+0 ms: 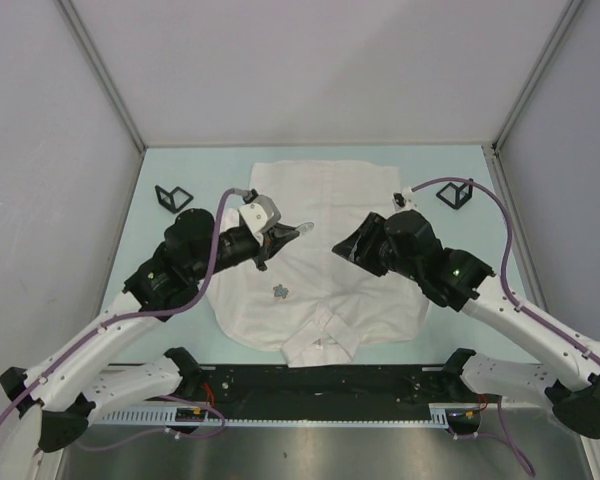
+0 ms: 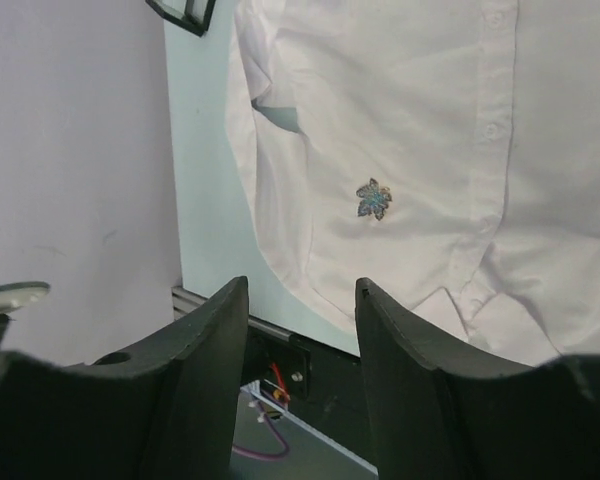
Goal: Remove the brooch from the garment
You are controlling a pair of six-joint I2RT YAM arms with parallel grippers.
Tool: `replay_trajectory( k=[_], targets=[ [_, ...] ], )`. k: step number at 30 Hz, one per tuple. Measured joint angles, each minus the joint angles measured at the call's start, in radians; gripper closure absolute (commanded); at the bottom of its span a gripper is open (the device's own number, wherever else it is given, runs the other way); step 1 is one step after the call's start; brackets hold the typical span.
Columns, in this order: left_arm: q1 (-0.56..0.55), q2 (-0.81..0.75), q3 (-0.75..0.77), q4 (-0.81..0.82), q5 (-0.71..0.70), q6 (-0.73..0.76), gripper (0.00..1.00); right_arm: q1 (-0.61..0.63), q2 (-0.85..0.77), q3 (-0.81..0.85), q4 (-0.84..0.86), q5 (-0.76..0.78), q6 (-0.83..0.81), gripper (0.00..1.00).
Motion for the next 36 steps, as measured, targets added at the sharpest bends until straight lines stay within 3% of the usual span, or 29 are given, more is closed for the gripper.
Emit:
replay_trajectory(
  k=[4,12,20,24,28,36],
  targets=[
    [-0.032,0.001,-0.024,0.004,-0.051,0.103,1.00,0.019,0.002,0.025,-0.005,0.048,0.079,0.50],
    [-0.036,-0.039,-0.177,0.076,-0.122,0.158,1.00,0.083,0.032,0.060,0.035,0.136,0.152,0.57],
    [-0.034,0.030,-0.164,0.089,-0.351,0.147,1.00,0.088,0.073,0.093,0.001,0.233,0.138,0.56],
    [0.016,0.244,-0.021,0.010,-0.480,0.098,1.00,0.038,0.044,0.093,-0.061,0.259,0.069,0.55],
    [0.120,0.525,0.186,-0.087,-0.623,0.021,1.00,-0.098,0.008,0.093,-0.121,0.256,-0.047,0.54],
    [0.336,1.133,0.726,-0.298,-0.836,-0.109,1.00,-0.343,0.028,0.091,-0.145,0.088,-0.260,0.54]
  ],
)
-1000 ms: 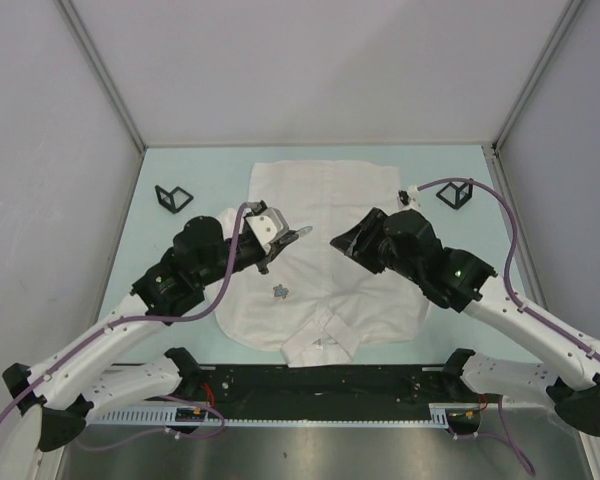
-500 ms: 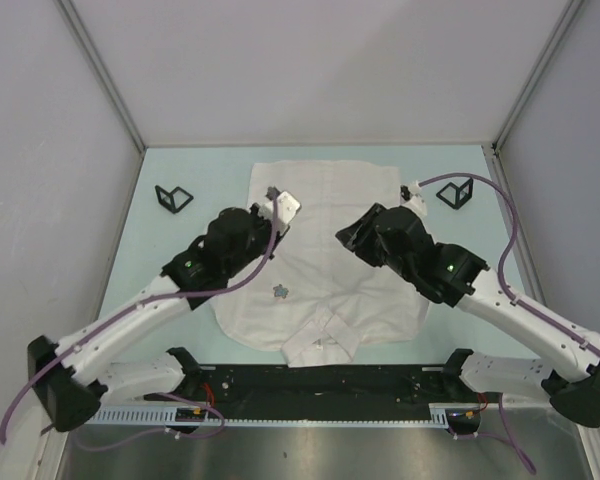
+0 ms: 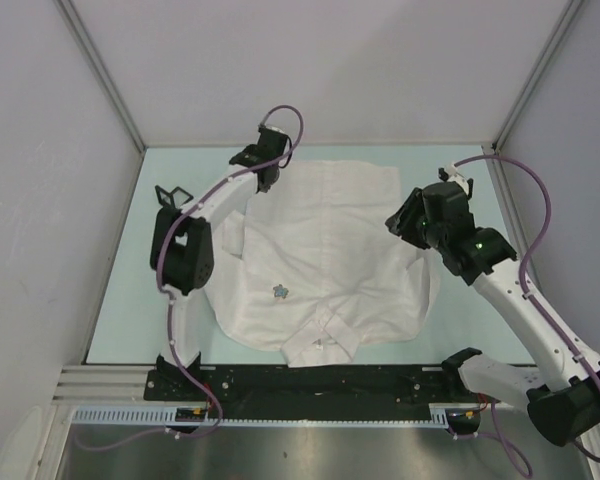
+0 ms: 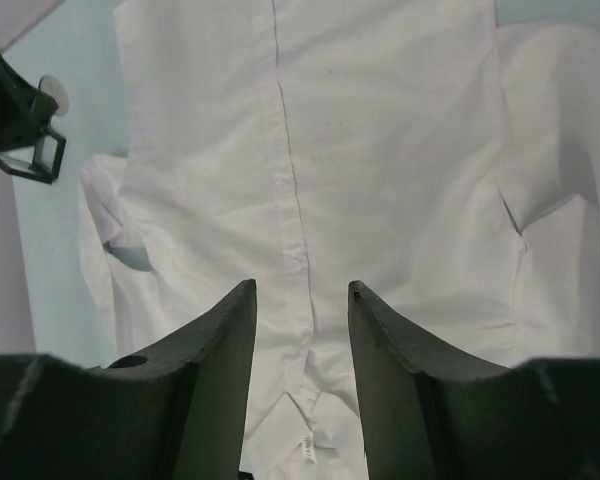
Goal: Remove the brooch from the garment
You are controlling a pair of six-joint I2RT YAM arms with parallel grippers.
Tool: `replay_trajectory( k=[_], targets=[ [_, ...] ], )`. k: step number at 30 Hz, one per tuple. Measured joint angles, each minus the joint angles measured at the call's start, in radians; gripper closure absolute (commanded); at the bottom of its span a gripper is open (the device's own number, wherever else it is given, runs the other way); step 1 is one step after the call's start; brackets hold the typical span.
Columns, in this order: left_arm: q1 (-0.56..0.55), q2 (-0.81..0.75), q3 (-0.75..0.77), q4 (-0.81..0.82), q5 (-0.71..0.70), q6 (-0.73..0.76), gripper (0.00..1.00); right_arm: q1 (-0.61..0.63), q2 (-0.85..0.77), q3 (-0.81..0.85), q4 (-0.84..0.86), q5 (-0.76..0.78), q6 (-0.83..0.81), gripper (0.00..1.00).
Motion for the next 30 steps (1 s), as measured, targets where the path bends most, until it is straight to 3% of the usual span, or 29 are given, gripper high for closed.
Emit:
replay_trajectory(
  k=[5,10,18,30],
  targets=[
    [0.097,0.215,0.210,-0.103,-0.069,-0.023,1.00,-0.055,0.029,-0.064,0.057,-0.134,-0.081,0.54],
    [0.182,0.307,0.313,-0.138,-0.098,-0.021,0.99,-0.107,0.066,-0.136,0.095,-0.222,-0.125,0.53],
    [0.283,0.353,0.354,-0.117,-0.126,0.015,1.00,-0.065,0.085,-0.144,0.145,-0.268,-0.164,0.52],
    [0.319,0.376,0.352,-0.093,-0.188,0.068,1.00,-0.079,0.079,-0.144,0.146,-0.272,-0.176,0.52]
  ],
)
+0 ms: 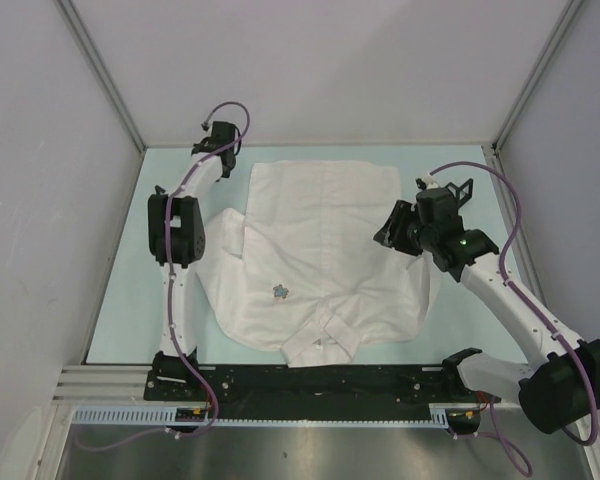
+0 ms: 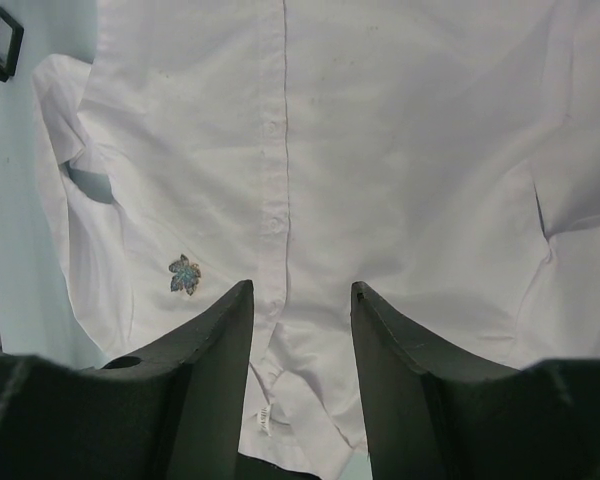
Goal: Remove the brooch from the garment
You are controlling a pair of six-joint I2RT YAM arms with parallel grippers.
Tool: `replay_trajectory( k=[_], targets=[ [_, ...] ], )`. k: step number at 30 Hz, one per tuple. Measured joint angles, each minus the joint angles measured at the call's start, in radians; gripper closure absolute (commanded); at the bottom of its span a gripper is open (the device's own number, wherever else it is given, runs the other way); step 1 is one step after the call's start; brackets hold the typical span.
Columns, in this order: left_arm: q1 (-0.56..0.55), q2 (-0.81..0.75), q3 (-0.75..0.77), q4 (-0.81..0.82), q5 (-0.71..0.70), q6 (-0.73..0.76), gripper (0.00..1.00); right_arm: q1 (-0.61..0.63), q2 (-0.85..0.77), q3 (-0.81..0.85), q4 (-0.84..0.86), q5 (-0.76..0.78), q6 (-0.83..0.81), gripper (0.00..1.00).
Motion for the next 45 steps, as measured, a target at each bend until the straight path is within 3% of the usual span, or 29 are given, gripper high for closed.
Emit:
replay_trajectory(
  k=[45],
  targets=[
    [0.062,0.026,-0.076,-0.012,-0.076,0.034,1.00,-0.017,-0.005,0.000,0.000,-0.023,0.000,0.51]
  ],
)
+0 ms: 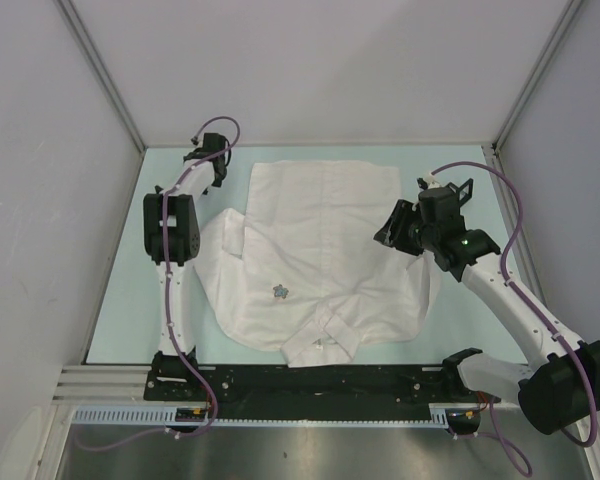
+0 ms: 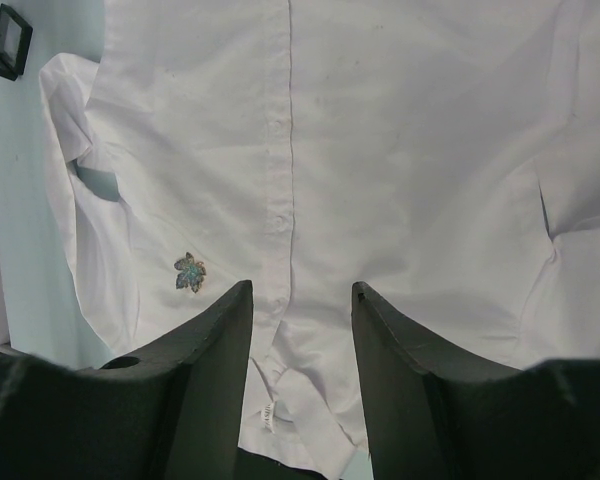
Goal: Remove the brooch from the garment
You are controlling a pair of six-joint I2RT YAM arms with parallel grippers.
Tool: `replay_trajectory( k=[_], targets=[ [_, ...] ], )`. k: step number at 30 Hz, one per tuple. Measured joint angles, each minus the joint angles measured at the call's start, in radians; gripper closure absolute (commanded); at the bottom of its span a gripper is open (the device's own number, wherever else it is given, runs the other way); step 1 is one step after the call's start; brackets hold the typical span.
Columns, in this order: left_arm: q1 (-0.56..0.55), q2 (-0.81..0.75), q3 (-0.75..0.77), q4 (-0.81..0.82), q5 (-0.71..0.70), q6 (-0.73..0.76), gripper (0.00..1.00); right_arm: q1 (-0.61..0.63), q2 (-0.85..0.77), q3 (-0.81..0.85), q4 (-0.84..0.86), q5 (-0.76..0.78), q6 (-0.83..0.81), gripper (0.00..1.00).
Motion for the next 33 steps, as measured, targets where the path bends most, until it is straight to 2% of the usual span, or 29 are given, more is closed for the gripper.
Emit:
replay_trajectory(
  k=[33],
  targets=[
    [0.010,0.041,0.019,0.016,-0.027,0.035,1.00,-0.002,0.000,0.000,0.000,0.001,0.000,0.51]
  ],
)
